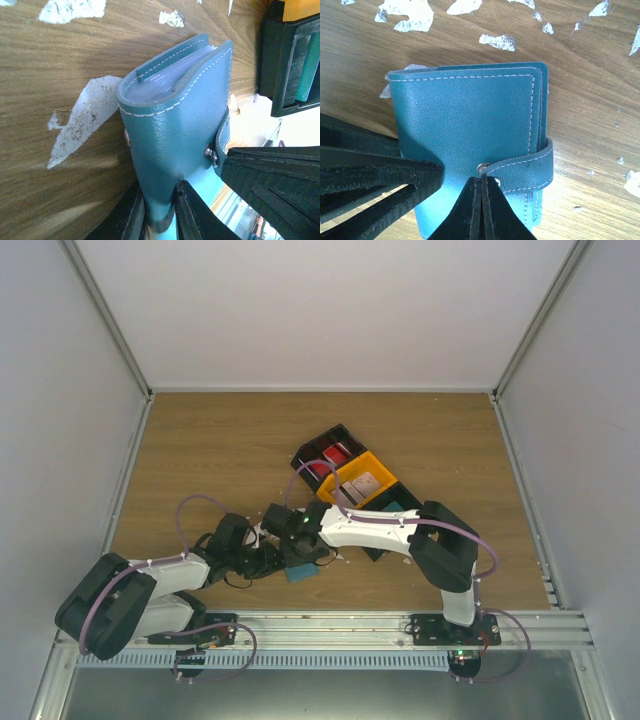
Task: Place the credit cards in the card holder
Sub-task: Close the card holder at the center of the board.
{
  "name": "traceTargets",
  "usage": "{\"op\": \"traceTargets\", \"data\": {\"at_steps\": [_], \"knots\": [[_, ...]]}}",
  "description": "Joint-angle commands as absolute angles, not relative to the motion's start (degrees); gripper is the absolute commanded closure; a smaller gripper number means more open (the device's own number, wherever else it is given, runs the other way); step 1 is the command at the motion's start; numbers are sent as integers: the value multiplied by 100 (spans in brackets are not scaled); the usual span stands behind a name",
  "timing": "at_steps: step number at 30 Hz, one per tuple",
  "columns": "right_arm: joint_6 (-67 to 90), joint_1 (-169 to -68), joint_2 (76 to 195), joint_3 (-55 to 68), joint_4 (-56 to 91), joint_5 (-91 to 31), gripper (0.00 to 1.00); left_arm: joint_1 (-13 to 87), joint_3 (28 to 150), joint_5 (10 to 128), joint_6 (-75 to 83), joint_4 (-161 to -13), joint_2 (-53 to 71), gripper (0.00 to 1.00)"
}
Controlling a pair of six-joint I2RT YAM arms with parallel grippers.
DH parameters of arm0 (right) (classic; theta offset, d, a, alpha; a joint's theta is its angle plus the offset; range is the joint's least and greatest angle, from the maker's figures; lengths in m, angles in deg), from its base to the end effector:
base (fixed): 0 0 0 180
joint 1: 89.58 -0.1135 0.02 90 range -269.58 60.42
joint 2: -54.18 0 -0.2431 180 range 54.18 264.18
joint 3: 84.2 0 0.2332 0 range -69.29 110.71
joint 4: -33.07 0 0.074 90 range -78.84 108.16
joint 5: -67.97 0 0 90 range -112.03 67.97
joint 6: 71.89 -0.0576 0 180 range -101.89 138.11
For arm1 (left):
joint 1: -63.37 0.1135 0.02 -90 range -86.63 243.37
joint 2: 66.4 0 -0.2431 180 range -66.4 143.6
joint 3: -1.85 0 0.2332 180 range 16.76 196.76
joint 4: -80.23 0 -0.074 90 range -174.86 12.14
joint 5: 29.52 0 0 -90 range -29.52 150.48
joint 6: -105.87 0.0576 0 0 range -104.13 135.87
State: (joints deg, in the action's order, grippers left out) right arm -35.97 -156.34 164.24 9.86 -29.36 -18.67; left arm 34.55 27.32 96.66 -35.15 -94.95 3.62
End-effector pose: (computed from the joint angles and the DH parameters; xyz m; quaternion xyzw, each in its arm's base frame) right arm 0.1428 0.3239 0.1487 -0.1069 0.9887 0.0732 0.0751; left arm 0.1427 -0.1173 0.0869 -0.0658 0.8955 -0.4351 0.0662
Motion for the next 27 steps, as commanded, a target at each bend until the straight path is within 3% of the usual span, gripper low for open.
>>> {"op": "traceTargets", "data": {"at_steps": [1,27], "knots": [[-3707,-15682,16287,897,-2870,-1573,100,3468,2616,9562,-3447,-9523,369,82],[-3703,-15649,16309,177,-2273,-2143,100,3478,2681,9559,-3414,-9548,479,82]]}}
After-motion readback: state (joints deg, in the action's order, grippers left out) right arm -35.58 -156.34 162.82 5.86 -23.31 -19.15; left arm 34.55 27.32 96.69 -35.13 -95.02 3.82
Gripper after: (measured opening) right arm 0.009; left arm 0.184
